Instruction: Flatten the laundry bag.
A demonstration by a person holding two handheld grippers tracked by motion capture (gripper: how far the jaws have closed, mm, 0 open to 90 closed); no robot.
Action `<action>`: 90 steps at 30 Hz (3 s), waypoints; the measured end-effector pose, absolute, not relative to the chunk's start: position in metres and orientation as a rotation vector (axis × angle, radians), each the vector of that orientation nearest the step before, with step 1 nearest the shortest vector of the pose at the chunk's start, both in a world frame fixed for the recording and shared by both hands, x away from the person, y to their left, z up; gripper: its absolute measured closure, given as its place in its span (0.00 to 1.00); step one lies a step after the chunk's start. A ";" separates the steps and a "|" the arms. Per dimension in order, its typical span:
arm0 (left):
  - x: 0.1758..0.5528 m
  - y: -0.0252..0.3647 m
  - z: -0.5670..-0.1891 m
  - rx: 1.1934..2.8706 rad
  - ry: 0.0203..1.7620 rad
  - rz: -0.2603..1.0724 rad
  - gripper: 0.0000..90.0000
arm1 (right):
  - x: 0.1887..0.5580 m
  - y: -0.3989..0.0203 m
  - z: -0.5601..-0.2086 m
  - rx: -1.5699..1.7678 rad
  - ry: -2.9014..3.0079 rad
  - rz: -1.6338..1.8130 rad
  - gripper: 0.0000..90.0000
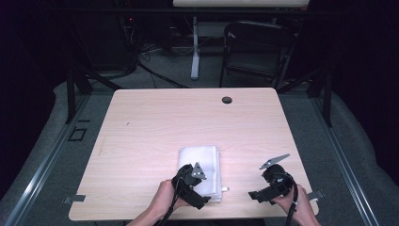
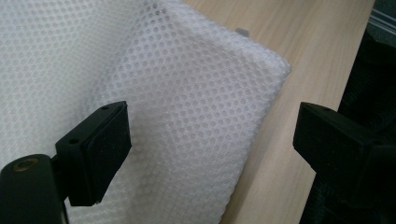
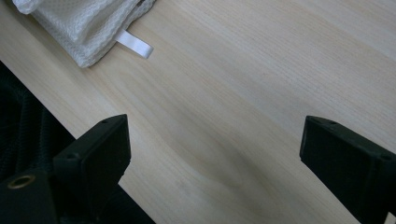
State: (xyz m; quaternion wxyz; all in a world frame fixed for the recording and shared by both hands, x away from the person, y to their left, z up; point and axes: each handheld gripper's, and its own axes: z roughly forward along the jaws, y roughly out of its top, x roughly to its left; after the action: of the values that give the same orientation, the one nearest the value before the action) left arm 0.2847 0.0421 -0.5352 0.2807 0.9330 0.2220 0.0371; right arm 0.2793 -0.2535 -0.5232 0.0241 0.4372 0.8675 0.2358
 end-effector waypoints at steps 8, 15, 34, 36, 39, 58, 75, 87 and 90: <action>0.287 0.034 -0.546 2.558 0.610 0.139 0.25 | 0.279 -0.251 -0.524 1.342 2.697 0.748 0.09; 0.285 0.027 -0.555 2.602 0.583 0.194 0.34 | 0.278 -0.247 -0.525 1.329 2.725 0.733 0.11; 0.288 0.033 -0.555 2.581 0.555 0.169 0.65 | 0.278 -0.237 -0.529 1.296 2.749 0.731 0.20; 0.289 0.034 -0.555 2.575 0.557 0.158 0.68 | 0.278 -0.235 -0.529 1.285 2.754 0.727 0.21; 0.290 0.035 -0.555 2.566 0.559 0.145 0.68 | 0.277 -0.232 -0.529 1.267 2.758 0.718 0.23; 0.297 0.044 -0.549 2.523 0.567 0.082 0.88 | 0.274 -0.195 -0.525 1.103 2.789 0.752 0.90; 0.299 0.047 -0.547 2.495 0.588 0.057 0.91 | 0.297 -0.133 -0.550 0.986 2.873 0.755 0.97; 0.298 0.049 -0.545 2.500 0.576 0.073 0.92 | 0.297 -0.129 -0.560 1.018 2.878 0.827 1.00; 0.300 0.051 -0.547 2.501 0.583 0.050 0.92 | 0.298 -0.130 -0.559 0.984 2.881 0.780 1.00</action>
State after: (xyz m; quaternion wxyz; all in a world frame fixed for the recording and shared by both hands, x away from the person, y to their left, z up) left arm 0.2999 0.0510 -0.5472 0.2826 0.9340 0.2179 0.0185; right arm 0.2983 -0.1300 -0.5590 -0.0005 0.3133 0.9167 0.2482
